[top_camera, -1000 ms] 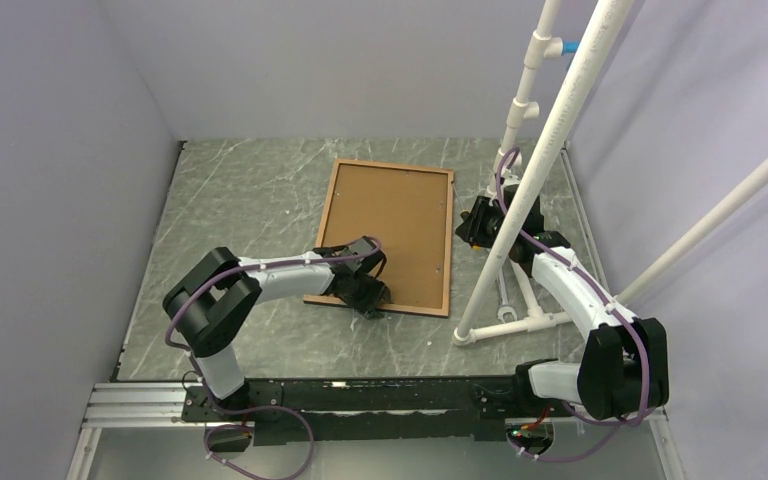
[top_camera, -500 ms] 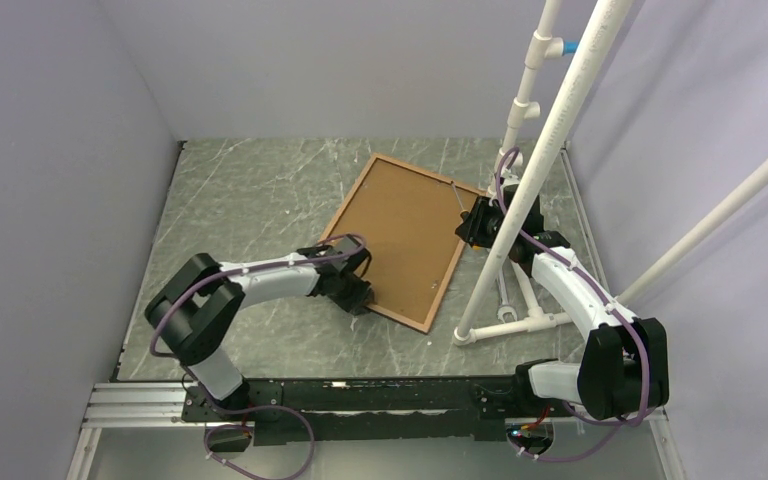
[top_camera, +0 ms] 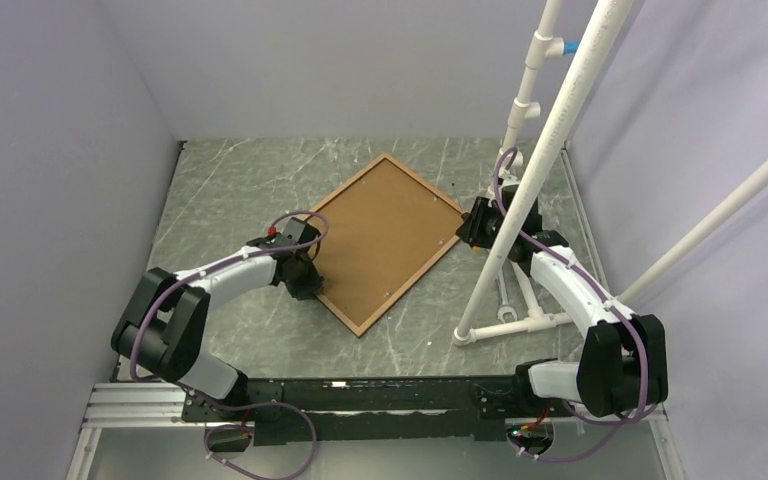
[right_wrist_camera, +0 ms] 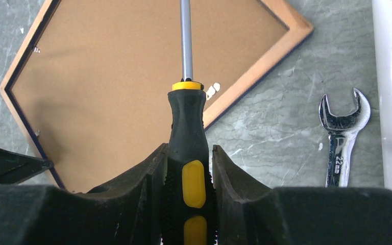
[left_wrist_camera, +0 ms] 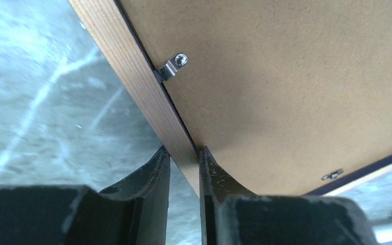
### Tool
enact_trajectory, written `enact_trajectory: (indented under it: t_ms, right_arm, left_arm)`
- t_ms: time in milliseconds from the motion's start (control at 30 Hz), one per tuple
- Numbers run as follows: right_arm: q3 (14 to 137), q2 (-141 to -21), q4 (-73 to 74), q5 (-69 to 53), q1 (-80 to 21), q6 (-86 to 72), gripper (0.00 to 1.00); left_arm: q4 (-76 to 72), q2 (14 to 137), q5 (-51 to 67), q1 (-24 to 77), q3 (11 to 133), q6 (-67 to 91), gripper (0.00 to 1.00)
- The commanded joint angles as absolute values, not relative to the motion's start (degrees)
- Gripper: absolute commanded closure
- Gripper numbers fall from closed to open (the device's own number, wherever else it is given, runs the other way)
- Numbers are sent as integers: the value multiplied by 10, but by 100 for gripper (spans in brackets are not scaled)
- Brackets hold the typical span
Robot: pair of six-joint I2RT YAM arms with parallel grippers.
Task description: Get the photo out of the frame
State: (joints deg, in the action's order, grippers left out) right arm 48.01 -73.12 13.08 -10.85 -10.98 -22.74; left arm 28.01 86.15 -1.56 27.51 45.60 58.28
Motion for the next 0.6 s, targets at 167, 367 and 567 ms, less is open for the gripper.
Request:
enact_trajectory:
  t_ms: [167, 367, 567]
  right_arm:
    - [486, -727, 104, -100, -111, -221, 100]
    - [485, -731, 101, -112, -114, -224, 100]
    - [489, -723, 126, -100, -127, -226, 100]
  left_arm:
    - [317, 809, -78, 229, 394, 310, 100]
    - [390, 824, -113, 211, 454, 242, 100]
    - [401, 865, -138, 207, 528, 176, 100]
